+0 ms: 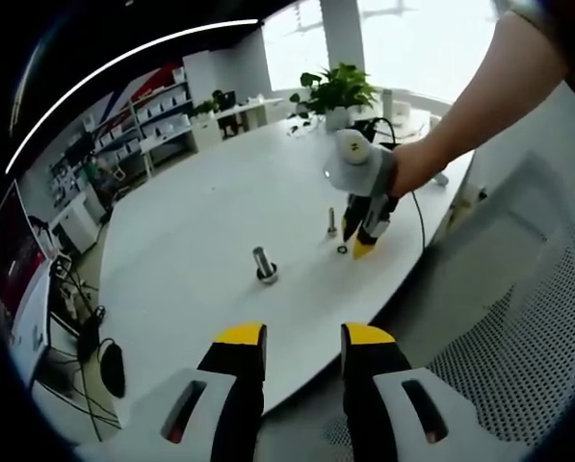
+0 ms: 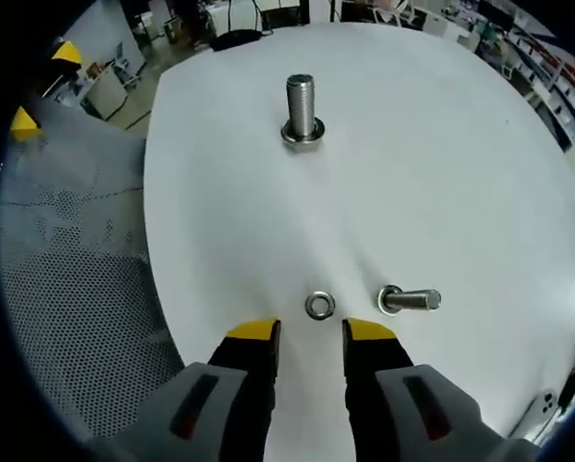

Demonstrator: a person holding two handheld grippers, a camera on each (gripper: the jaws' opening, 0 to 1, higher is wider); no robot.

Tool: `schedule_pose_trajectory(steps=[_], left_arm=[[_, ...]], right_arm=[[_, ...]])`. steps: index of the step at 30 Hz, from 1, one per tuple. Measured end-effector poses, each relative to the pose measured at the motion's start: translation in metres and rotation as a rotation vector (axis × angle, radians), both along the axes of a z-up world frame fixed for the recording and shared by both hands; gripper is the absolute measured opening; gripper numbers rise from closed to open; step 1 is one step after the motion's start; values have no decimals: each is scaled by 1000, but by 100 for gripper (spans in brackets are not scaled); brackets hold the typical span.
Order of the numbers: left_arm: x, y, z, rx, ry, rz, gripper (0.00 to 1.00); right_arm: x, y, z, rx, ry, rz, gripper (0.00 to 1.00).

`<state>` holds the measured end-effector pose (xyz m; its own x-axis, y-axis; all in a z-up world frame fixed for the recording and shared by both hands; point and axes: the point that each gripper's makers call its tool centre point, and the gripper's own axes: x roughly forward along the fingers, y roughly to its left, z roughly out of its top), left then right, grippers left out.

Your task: Place the washer onto the threaded stud by aligning its center hole with the stud, sliding it down to the base, and recovering from edge contact or off-axis alignment until the washer reaches the visible bottom stop.

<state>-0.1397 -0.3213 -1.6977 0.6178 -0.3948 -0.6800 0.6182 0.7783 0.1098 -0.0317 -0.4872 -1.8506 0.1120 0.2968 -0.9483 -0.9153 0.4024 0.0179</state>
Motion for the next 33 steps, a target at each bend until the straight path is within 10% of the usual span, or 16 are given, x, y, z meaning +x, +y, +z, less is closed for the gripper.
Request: schedule_pose_trajectory(steps=[33], left_arm=[[2, -1, -1, -17, 13, -1, 27]], right_arm=[[6, 3, -3, 22, -18, 180, 15]])
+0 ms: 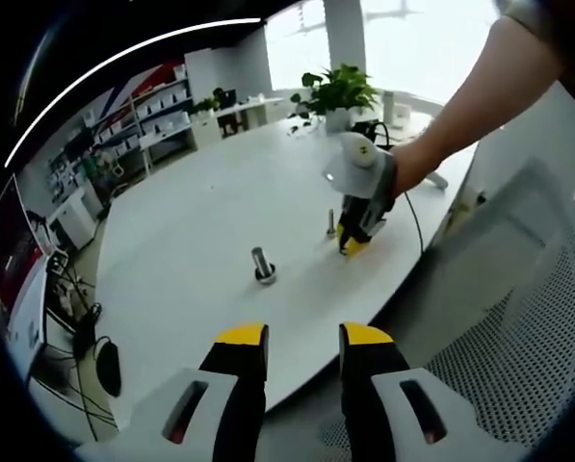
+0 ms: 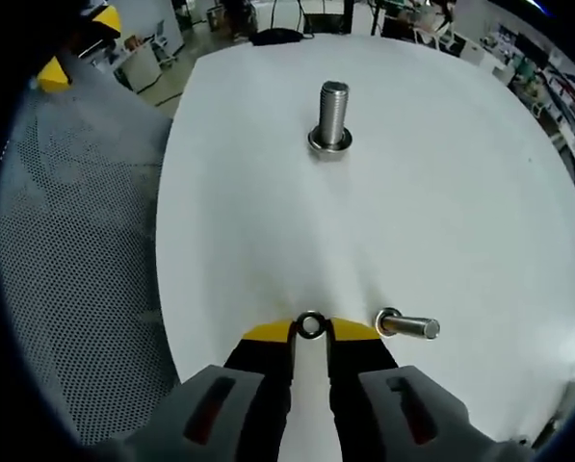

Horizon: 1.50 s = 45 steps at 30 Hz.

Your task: Place the washer onto the threaded stud by aligning its center hole with the stud, sliding it down to the base, and recovering from edge contact or off-axis alignment until the washer reaches the visible bottom stop.

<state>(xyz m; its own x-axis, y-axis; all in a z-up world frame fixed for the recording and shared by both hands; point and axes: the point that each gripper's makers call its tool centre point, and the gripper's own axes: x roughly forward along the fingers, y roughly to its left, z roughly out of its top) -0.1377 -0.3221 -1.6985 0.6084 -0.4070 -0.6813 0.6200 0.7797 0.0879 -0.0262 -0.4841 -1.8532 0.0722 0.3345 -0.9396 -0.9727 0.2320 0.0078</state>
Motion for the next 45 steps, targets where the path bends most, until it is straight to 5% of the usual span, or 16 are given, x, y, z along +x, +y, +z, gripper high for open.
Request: schedule_pose_trajectory(steps=[14, 20, 26, 32, 45], left_arm=[[1, 0, 3, -9, -15, 5, 26], [1, 0, 3, -5, -13, 4, 26], [1, 0, 4, -8, -18, 1, 26], [1, 0, 4, -10, -17, 5, 26], [1, -1, 4, -10, -22, -3, 26]], right_arm=[[0, 0, -1, -138, 13, -57, 14], [-1, -2, 1, -41, -18, -98, 14], [0, -20, 0, -61, -43, -120, 13], [12, -28, 17, 20, -29, -246, 14], [28, -47, 35, 54, -84, -313, 14]])
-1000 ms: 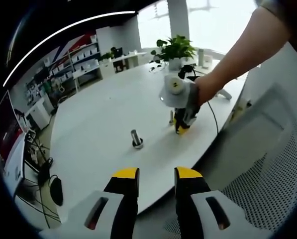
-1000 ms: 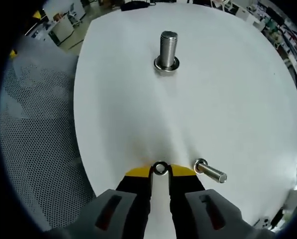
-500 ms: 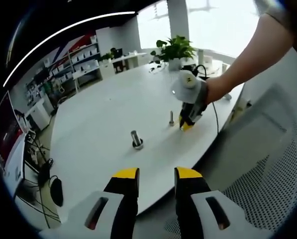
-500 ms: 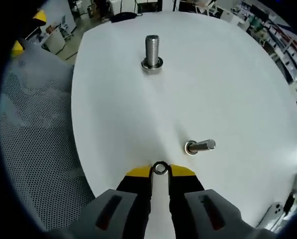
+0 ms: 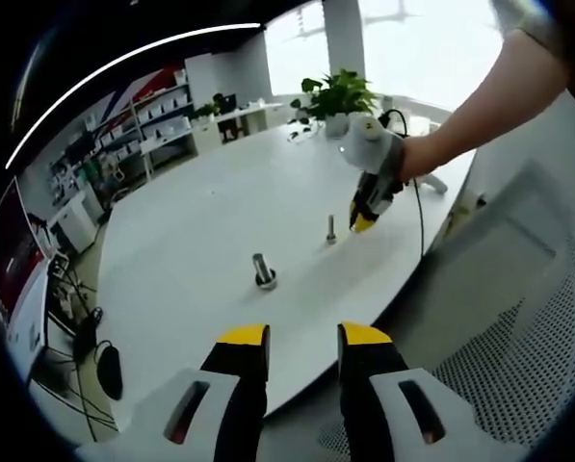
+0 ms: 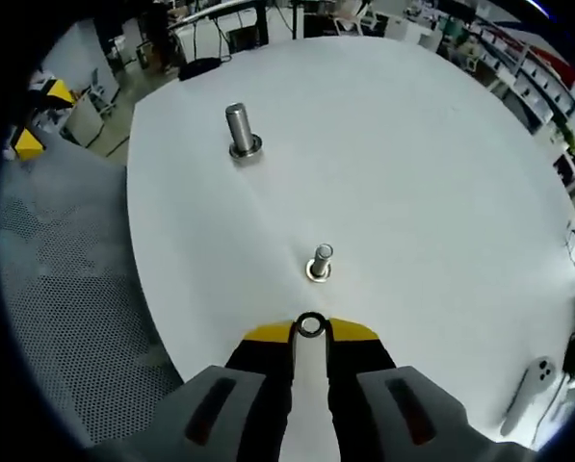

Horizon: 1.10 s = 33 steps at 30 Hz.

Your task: Place the washer onto the threaded stud by aligning its center hole with the stud, sliding it down to the base, and recovering from edge contact or off-axis alignment until the washer reaches the visible bottom stop.

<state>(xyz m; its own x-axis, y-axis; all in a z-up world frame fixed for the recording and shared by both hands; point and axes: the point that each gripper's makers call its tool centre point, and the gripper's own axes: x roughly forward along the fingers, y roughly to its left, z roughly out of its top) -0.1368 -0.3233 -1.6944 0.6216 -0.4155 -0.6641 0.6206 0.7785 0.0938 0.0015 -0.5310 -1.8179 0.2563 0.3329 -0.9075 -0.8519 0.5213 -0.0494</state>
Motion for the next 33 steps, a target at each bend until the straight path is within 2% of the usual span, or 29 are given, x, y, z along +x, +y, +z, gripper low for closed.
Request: schedule_pose_trajectory(steps=[3, 6, 8, 10, 14, 21, 33], left_arm=[[0, 0, 0, 1, 1, 1, 26], [-1, 0, -1, 2, 2, -2, 26], [-1, -1, 0, 0, 2, -6, 26], [-1, -1, 0, 0, 3, -8, 26], [-1, -1, 0, 0, 1, -8, 26], [-1, -1, 1, -2, -3, -6, 26], [0, -1, 1, -2, -6, -5, 26]], right_arm=[[7, 1, 7, 12, -39, -4, 14], [14, 6, 15, 63, -54, -42, 14], [15, 10, 20, 74, -70, -26, 14], [19, 12, 25, 61, -116, 8, 14], [20, 20, 32, 77, -137, 31, 14], [18, 29, 30, 59, -142, 92, 14], [19, 34, 26, 44, -126, 127, 14]])
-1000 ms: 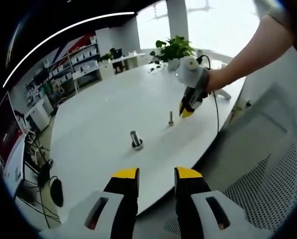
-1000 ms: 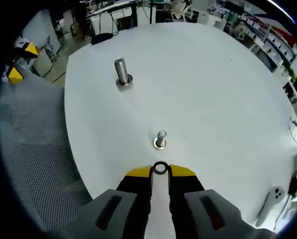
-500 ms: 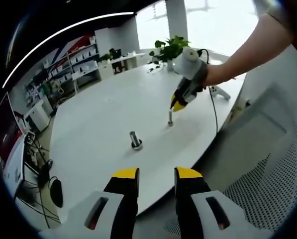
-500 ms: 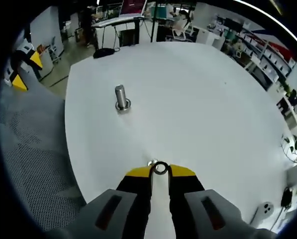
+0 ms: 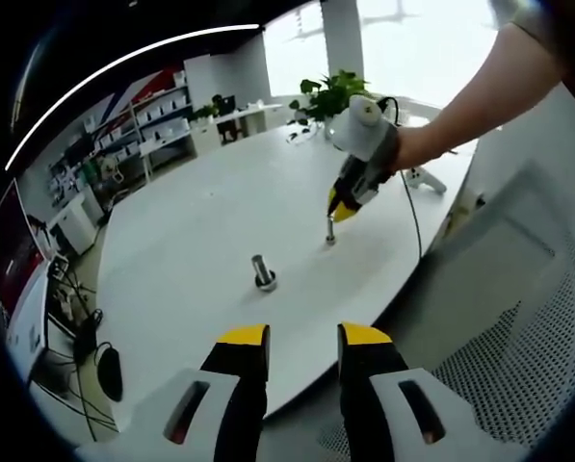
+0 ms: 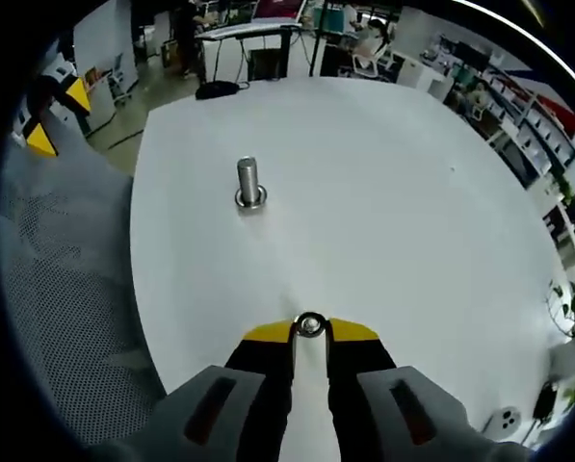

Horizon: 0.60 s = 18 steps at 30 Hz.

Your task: Place the washer onto the threaded stud by aligning its center hole with the stud, sliding it down to the base, and recovering from edge contact or off-axis alignment until the washer reaches the visible bottom stop.

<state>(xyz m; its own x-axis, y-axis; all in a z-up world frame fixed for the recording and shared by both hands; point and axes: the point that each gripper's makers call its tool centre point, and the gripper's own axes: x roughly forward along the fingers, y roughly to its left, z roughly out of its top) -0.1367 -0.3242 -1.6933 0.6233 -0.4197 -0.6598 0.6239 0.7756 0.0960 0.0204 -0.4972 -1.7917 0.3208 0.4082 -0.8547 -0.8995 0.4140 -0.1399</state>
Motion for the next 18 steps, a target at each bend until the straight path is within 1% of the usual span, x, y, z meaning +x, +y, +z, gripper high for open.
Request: schedule_pose_trajectory(steps=[3, 10, 18], left_arm=[[0, 0, 0, 0, 0, 1, 26], [0, 0, -1, 2, 3, 2, 26], [-1, -1, -1, 1, 9, -4, 26]], right_arm=[[0, 1, -2, -9, 5, 7, 14], [9, 6, -3, 6, 13, -6, 14], [7, 6, -3, -2, 25, 11, 14]])
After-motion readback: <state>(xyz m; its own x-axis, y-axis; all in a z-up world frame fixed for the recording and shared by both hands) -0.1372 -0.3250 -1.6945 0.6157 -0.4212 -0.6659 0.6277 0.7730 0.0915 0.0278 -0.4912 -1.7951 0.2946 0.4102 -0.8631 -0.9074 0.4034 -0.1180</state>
